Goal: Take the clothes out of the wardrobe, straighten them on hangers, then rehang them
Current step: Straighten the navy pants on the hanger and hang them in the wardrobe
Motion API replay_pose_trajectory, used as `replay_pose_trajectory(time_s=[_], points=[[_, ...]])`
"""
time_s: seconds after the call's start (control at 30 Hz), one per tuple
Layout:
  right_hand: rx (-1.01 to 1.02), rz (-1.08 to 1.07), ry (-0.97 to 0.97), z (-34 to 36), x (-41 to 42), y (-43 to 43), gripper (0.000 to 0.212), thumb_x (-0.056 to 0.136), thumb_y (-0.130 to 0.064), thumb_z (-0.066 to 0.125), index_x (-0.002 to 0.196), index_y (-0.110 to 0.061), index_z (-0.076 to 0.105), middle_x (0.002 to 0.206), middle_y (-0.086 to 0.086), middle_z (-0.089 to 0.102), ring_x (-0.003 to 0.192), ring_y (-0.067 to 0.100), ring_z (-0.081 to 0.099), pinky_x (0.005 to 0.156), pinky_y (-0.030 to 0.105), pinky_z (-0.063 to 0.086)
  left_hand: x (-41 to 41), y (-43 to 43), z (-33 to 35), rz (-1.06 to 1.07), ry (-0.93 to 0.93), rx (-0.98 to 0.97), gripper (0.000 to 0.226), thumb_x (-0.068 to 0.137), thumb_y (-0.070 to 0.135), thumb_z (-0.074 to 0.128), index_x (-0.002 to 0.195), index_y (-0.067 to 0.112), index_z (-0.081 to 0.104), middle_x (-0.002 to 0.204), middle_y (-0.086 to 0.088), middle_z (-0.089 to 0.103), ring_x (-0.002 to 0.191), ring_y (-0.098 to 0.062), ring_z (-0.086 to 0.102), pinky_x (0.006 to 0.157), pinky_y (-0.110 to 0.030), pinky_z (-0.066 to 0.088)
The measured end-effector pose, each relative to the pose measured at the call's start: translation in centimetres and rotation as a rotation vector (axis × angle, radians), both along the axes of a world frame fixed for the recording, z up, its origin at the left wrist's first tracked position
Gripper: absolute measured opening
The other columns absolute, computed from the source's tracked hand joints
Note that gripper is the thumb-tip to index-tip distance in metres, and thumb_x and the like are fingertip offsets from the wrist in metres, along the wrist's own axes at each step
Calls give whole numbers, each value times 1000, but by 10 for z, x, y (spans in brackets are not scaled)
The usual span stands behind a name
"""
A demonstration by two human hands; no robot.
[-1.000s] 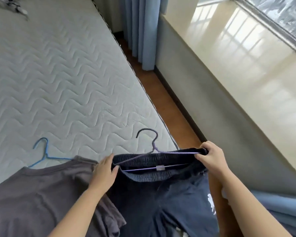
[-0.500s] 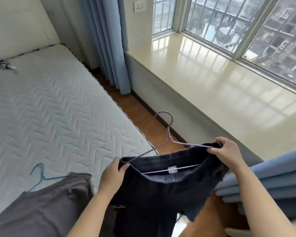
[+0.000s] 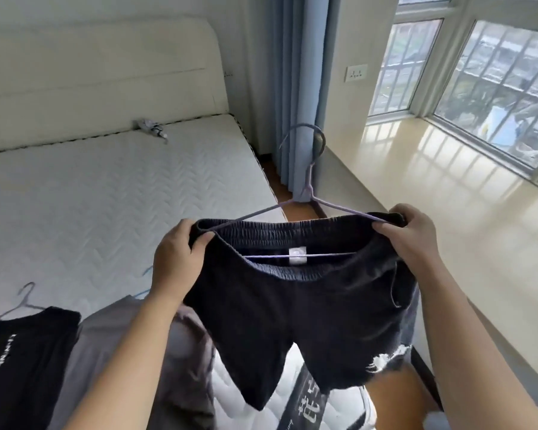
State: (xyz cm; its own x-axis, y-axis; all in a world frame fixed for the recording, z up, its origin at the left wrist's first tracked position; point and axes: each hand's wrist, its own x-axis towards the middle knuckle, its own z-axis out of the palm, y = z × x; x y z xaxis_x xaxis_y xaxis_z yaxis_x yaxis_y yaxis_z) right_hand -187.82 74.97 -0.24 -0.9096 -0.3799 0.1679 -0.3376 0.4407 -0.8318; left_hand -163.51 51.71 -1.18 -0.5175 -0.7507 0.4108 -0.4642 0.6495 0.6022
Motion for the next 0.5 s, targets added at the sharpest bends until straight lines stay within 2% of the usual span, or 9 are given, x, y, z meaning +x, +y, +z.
replay_pose_trajectory(time_s=[0.1,0.17,0.3,0.37,0.43,0.5], points=[[5,144,0,5,21,-33,15,72,-10,67,70,-3,55,64,5,47,66,23,45,61,32,33,45,-9,8,124,-10,-41,23,88,24,57,94,2,56,84,-16,63,81,-32,57,67,-32,37],[43,249,9,2,43,-52,12,73,-11,68,71,-7,57,66,4,51,70,25,49,60,32,35,82,-9,5,212,-33,-45,23,88,24,57,92,1,55,83,-16,62,80,-34,57,66,-33,37],[112,473,51,-7,100,-86,16,73,-15,70,67,-9,56,62,3,54,67,24,51,59,33,36,169,5,-1,394,-60,-89,21,86,19,59,91,-1,56,82,-18,62,81,-36,58,66,-33,37],[149,584,55,-7,136,-102,21,74,-19,70,61,-18,54,60,-1,55,65,23,54,57,36,45,218,20,-1,500,-84,-148,20,84,13,62,92,-4,57,82,-22,63,81,-39,60,69,-40,43],[180,717,20,-2,181,-115,18,76,-22,69,64,-20,55,66,4,59,65,24,59,51,40,54,271,40,1,614,-111,-186,21,82,9,65,93,-8,58,82,-25,64,79,-41,61,70,-45,47],[204,863,-10,1,231,-124,14,78,-25,68,72,-17,58,73,7,62,66,23,61,45,35,54,330,63,-1,732,-150,-217,23,79,6,68,90,-11,58,76,-28,63,73,-44,62,65,-47,50]])
